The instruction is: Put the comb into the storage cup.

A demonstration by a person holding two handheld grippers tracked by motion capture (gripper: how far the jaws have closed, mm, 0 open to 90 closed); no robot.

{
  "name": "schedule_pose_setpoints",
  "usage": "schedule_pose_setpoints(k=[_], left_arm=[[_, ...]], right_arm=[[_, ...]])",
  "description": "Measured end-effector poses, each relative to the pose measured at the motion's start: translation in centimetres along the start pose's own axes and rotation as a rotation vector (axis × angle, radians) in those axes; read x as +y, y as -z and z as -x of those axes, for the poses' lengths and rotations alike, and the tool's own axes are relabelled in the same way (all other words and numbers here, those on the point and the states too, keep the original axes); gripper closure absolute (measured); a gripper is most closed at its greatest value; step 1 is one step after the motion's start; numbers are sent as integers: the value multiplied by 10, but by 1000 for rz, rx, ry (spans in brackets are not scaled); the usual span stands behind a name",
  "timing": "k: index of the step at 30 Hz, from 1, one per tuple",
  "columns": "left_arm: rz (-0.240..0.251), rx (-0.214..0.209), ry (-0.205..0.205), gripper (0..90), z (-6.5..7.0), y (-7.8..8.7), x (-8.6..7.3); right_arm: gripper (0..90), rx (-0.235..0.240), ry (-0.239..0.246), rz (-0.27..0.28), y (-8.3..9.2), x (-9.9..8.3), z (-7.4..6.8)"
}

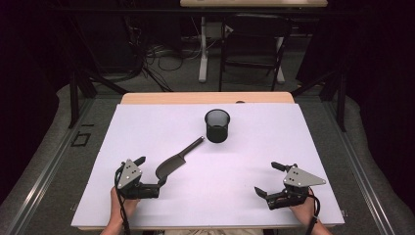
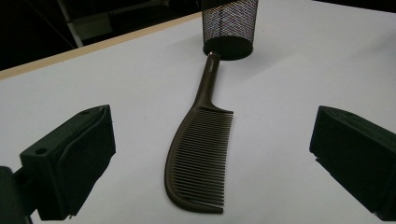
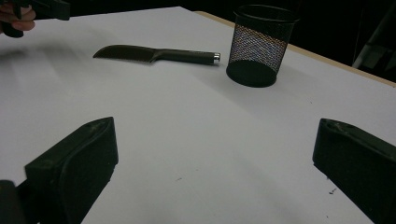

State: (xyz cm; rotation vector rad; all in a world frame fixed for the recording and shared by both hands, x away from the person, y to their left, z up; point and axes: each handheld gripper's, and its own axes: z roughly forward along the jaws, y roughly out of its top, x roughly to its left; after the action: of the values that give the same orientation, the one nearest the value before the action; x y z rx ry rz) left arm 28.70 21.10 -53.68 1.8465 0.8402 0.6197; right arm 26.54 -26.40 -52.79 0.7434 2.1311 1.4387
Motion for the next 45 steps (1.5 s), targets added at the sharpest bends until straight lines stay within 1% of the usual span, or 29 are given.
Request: schedule_pose_setpoints(k=[3,5,11,13,18,19,22,23,34,37,39,42,45], left_arm=[[-4,0,10,3,0,-4,2],[-10,-7,6,3,0,-6,4],[-16,-9,13,2,0,-14,10],[-22,-9,3,2,1,-17,12],[-23,-8,10,1,1,-24,16],[-31,-8,11,1,0,-26,17],[-32,-8,12,1,0,-28,19],[-35,-2,14,1,0,-30,20],[-45,9,19,4,-2,-41,26],[-54,9,21,4,-3,-45,28],[-65,16,22,4,-3,-49,31],[-65,17,28,4,-4,-52,32],[-77,23,31,4,-5,-55,34]], right_arm=[[0,2,1,1,0,0,0],[0,3,0,1,0,0,0],[0,2,-2,-1,-1,0,0],[0,3,0,-2,-1,0,0],[0,1,1,-2,-1,0,0],[0,1,1,-3,-1,0,0],[0,1,3,-4,-1,0,0],[0,1,2,-3,-1,0,0],[0,0,2,-2,-1,0,0],[0,-1,4,-4,-1,0,0],[0,0,5,-5,-1,0,0],[0,-1,5,-4,-1,0,0],[0,0,3,-5,-1,0,0]])
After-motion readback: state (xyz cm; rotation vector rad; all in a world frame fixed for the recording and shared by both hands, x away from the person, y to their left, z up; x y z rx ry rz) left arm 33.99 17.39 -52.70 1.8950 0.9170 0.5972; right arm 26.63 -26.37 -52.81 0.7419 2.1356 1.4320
